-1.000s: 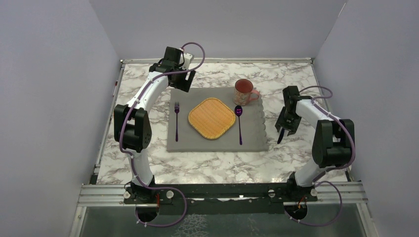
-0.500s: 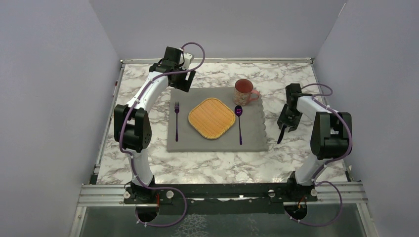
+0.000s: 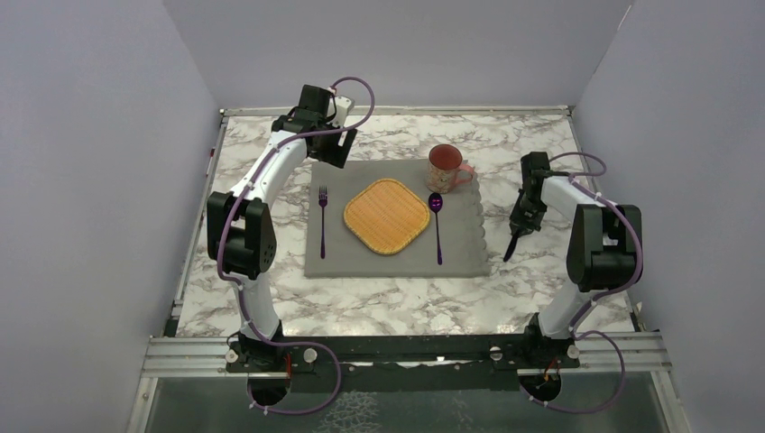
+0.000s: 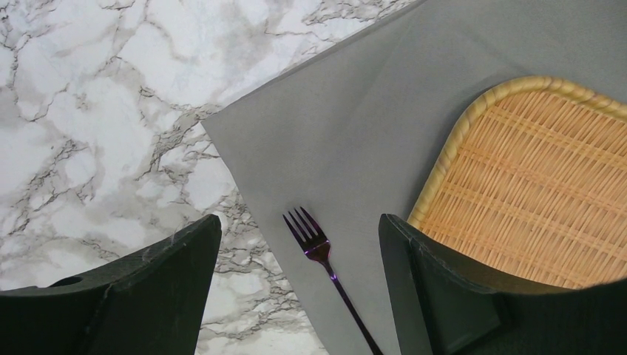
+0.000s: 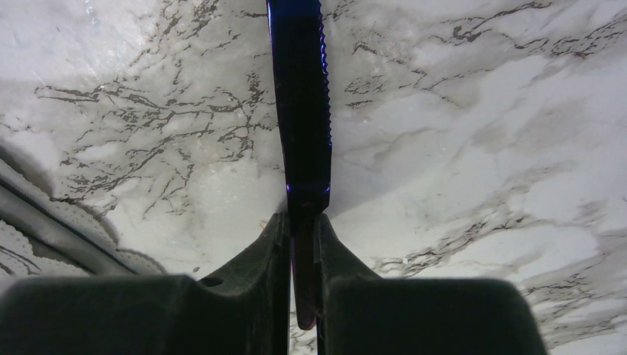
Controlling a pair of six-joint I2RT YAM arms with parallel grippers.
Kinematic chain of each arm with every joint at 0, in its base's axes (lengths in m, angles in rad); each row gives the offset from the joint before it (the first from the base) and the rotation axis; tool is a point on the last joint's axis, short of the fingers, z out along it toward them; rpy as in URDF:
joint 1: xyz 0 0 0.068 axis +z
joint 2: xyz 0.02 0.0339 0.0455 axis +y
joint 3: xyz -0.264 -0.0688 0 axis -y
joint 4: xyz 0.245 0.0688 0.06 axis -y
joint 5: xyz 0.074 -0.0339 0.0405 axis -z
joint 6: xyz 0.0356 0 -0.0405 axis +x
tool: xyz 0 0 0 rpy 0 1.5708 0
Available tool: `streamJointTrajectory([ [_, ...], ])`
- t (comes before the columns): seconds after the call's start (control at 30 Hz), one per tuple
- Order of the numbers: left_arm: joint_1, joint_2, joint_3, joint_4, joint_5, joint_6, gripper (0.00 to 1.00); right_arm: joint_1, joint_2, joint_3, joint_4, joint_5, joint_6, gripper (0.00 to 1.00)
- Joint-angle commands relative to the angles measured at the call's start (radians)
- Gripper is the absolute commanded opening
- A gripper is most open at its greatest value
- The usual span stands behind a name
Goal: Set the dinner table for one person
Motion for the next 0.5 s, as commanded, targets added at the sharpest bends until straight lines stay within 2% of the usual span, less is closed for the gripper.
streamJointTrajectory([
  [0.0,0.003,-0.040,0.015,0.011,0.000,0.013,0.81,-0.002,0.055,-0.056,0.034,0.026,0.005,0.08],
  [0.1,0.003,-0.040,0.012,0.011,0.000,0.012,0.81,-0.002,0.057,-0.068,0.035,0.026,0.005,0.01],
  [0.47,0.003,-0.023,0.020,0.010,0.012,-0.001,0.81,-0.001,-0.073,-0.034,-0.042,0.014,0.002,0.01],
])
